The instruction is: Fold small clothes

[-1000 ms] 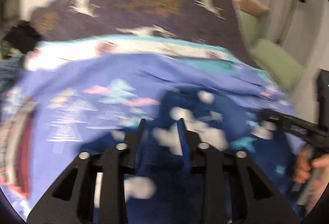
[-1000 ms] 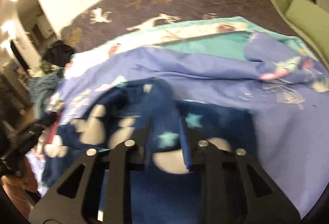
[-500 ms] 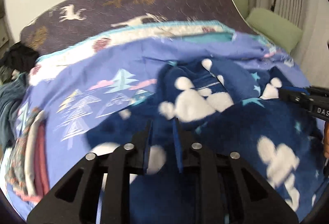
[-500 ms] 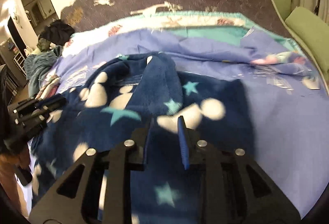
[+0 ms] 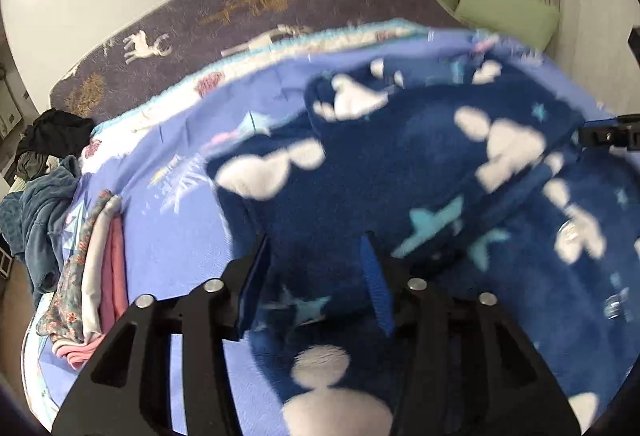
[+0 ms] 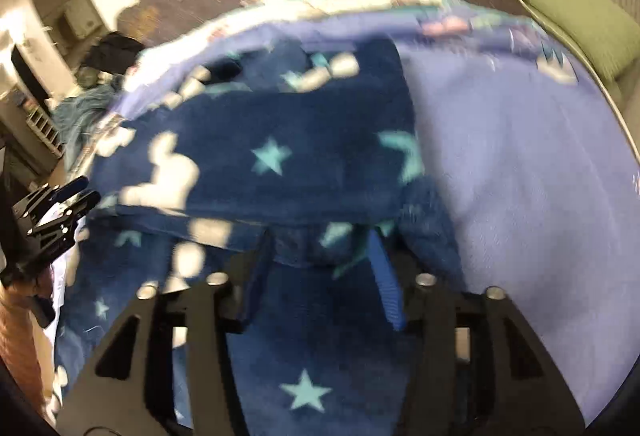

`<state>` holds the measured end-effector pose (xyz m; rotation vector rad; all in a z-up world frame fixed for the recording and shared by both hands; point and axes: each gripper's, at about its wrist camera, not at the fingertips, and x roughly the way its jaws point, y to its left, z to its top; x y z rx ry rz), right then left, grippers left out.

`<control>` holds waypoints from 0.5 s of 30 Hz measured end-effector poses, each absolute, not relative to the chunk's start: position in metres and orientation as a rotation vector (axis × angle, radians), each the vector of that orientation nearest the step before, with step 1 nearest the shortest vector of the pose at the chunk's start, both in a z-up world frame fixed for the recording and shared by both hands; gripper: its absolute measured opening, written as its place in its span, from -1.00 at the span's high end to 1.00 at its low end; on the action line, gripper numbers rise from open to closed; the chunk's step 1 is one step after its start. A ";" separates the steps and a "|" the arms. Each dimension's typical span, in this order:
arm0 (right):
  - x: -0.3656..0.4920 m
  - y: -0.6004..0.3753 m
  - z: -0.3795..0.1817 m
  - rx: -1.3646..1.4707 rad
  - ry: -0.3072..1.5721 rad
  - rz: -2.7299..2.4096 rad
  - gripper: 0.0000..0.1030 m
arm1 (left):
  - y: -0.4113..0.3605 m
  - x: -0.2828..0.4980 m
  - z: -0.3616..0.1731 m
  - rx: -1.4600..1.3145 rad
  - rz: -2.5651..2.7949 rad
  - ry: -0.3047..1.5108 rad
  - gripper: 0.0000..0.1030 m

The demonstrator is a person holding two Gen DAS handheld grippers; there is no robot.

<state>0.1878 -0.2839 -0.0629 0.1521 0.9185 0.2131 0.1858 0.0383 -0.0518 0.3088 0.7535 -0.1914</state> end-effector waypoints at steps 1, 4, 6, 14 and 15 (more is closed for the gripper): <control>0.186 -0.286 -0.055 0.118 0.891 0.195 -0.15 | 0.043 0.185 -0.047 0.303 -0.168 0.747 -0.04; 0.181 -0.304 -0.046 0.139 0.883 0.173 -0.15 | 0.068 0.173 -0.033 0.195 -0.108 0.749 -0.11; 0.168 -0.313 -0.043 0.164 0.888 0.192 -0.15 | 0.081 0.153 -0.032 0.128 -0.126 0.752 -0.17; 0.076 -0.354 -0.068 0.256 0.905 0.158 -0.26 | 0.093 0.059 -0.066 0.118 -0.192 0.822 -0.39; 0.067 -0.356 -0.071 0.273 0.906 0.153 -0.26 | 0.092 0.051 -0.068 0.118 -0.194 0.826 -0.39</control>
